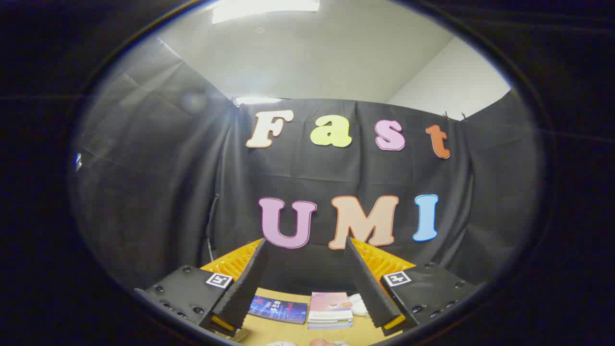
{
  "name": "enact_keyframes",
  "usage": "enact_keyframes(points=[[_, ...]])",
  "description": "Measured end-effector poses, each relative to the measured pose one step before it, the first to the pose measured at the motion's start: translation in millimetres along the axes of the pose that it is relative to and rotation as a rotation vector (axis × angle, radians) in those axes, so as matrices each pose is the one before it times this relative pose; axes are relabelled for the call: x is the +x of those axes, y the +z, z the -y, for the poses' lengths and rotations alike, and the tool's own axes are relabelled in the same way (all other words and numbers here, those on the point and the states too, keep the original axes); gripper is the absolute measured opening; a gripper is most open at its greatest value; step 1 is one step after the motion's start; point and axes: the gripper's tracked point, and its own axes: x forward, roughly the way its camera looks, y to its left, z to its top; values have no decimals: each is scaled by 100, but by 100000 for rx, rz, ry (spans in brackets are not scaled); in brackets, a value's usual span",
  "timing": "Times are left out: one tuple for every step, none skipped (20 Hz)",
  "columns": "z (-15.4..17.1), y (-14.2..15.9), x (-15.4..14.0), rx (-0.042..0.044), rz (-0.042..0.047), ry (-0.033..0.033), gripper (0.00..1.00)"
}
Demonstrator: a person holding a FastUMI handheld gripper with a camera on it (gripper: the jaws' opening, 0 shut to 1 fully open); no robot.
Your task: Open the storage box then place both shoes into the box .Put the left shoe in first, then the right shoe, with the right side of both shoes facing outward in a uniform manner.
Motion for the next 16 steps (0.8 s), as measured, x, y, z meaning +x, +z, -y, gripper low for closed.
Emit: enact_keyframes(points=[[39, -61, 288, -689, -117, 904, 98], [52, -26, 157, -1468, 146, 831, 98], [158, 32, 146, -1728, 474, 463, 98], [96, -81, 177, -1380, 223, 604, 98], [-75, -195, 239, -209, -150, 869, 98], [-244, -225, 86, 689, -304, 1135, 98], [-184, -5, 222, 803, 0, 841, 98], [34, -34, 141, 475, 239, 514, 98], [-9, 22, 180, 255, 158, 605, 98], [-143, -158, 161, 317, -153, 814, 98], [-185, -170, 99, 287, -227, 852, 98], [-51, -201, -66, -195, -91, 542, 98], [62, -23, 131, -413, -99, 425, 98], [-43, -133, 149, -334, -67, 628, 98], [-58, -86, 31, -132, 64, 426, 98], [-36, -33, 49, 44, 30, 501, 98]])
